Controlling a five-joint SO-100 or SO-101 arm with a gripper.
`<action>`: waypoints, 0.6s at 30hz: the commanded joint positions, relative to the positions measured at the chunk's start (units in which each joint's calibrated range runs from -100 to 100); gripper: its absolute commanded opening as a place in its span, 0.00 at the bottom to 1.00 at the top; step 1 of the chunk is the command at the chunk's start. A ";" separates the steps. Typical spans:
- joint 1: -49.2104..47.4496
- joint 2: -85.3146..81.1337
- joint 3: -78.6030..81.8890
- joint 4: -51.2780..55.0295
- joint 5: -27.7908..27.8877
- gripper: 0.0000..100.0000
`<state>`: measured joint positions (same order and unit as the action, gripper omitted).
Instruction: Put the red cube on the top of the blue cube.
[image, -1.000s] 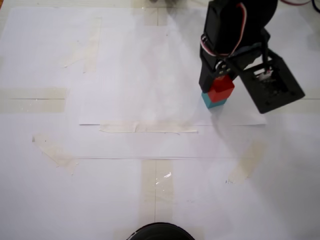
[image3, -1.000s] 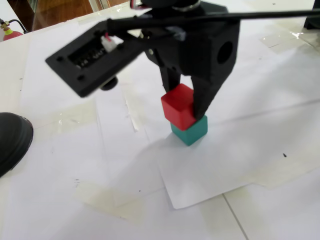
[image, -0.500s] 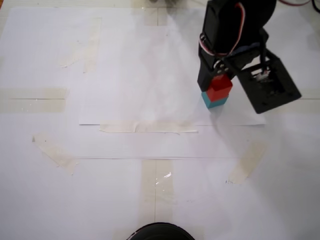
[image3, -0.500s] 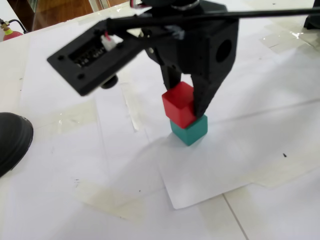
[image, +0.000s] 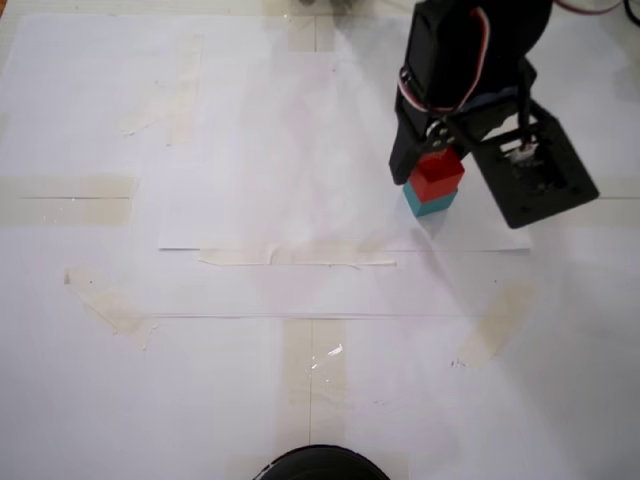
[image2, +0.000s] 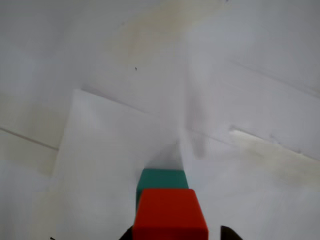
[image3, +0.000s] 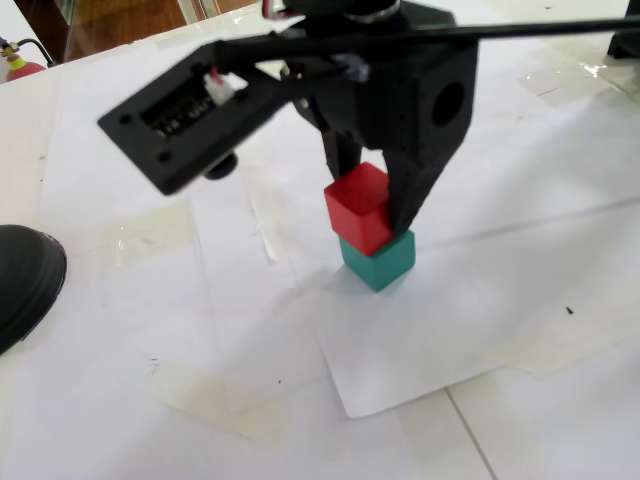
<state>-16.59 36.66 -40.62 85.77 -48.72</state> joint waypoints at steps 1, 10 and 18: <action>-0.74 -3.10 -4.00 0.21 -0.98 0.30; -2.10 -4.73 -4.18 0.86 -3.52 0.41; -4.22 -10.65 -3.63 3.23 -5.62 0.47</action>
<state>-19.88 35.70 -40.62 87.56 -53.46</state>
